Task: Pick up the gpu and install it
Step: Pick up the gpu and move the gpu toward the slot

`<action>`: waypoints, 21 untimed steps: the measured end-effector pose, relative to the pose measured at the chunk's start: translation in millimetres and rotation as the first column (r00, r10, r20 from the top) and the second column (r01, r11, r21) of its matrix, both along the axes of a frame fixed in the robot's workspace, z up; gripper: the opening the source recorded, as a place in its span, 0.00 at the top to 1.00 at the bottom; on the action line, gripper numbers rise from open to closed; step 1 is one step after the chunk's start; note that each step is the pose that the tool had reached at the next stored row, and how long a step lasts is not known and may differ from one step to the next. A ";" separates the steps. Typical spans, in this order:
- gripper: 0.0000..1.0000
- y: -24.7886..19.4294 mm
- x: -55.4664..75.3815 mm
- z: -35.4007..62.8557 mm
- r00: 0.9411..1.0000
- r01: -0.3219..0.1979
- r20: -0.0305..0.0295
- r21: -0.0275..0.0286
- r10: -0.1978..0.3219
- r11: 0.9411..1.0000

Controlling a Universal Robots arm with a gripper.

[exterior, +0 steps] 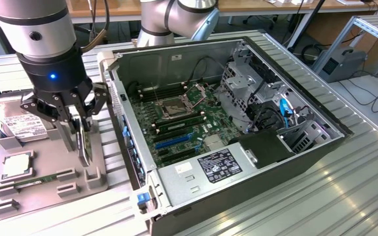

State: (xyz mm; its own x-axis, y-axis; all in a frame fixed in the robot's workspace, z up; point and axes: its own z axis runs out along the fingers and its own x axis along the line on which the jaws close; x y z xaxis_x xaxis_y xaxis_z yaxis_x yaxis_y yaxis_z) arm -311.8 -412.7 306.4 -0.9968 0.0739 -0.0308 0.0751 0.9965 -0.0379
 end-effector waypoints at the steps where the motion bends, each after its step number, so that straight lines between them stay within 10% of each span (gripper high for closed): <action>1: 0.73 0.0 0.0 0.7 1.000 0.000 0.000 0.000 0.000 1.000; 21: 0.73 0.0 0.0 14.8 1.000 0.000 0.000 0.000 0.000 1.000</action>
State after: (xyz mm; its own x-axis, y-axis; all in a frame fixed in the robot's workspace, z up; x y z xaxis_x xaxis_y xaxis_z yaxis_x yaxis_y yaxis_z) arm -311.8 -412.7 321.2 -0.9968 0.0739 -0.0309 0.0751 0.9965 -0.0378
